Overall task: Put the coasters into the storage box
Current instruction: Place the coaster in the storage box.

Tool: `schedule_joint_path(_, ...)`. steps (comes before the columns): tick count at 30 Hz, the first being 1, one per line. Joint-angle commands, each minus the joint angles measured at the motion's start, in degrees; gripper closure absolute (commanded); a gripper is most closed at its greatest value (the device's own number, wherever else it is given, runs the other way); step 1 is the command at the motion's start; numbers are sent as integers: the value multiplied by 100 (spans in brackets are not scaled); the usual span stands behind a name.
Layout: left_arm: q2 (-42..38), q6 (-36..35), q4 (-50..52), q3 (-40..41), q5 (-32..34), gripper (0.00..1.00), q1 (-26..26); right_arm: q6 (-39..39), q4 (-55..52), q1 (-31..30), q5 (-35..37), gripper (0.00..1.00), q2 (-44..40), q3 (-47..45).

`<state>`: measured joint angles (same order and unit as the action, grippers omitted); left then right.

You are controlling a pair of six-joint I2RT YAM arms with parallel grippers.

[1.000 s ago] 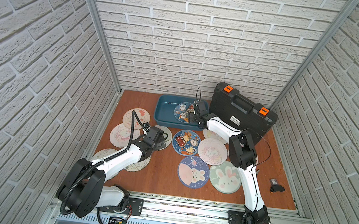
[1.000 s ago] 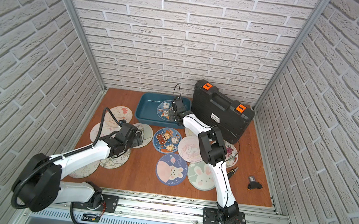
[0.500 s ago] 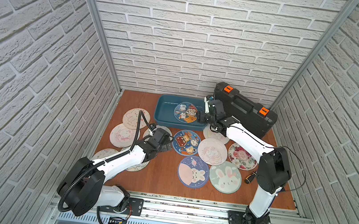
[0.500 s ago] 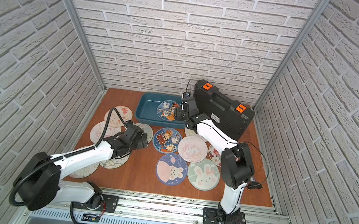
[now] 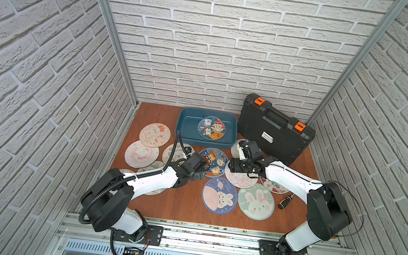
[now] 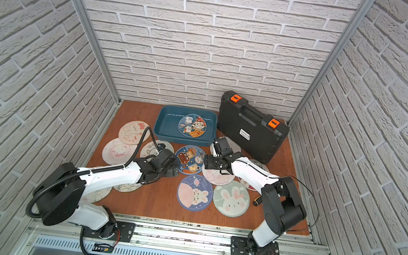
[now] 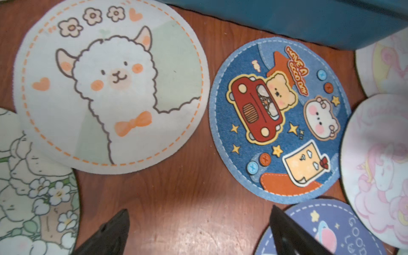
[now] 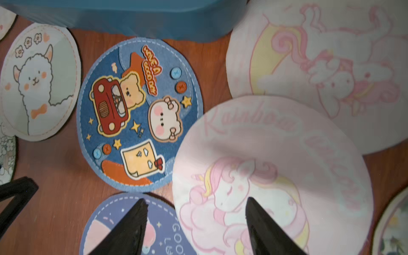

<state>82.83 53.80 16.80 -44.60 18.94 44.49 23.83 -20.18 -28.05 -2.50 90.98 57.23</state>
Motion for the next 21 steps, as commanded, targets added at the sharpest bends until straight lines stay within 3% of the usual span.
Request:
schedule_joint_path(1, 140, -85, 82, -152, -119, 2, 195, 164, -49, -82, -122, 30, -532, -294)
schedule_joint_path(9, 284, 262, -594, 146, -970, 2, 407, 305, -135, -119, -533, 37, -1063, -1119)
schedule_joint_path(17, 568, 511, -629, 19, -1050, 2, 689, 273, -41, -145, -966, 44, -1027, -1604)
schedule_joint_path(21, 763, 698, -917, 68, -1159, 2, 822, 236, 38, -148, -1127, 53, -933, -1709)
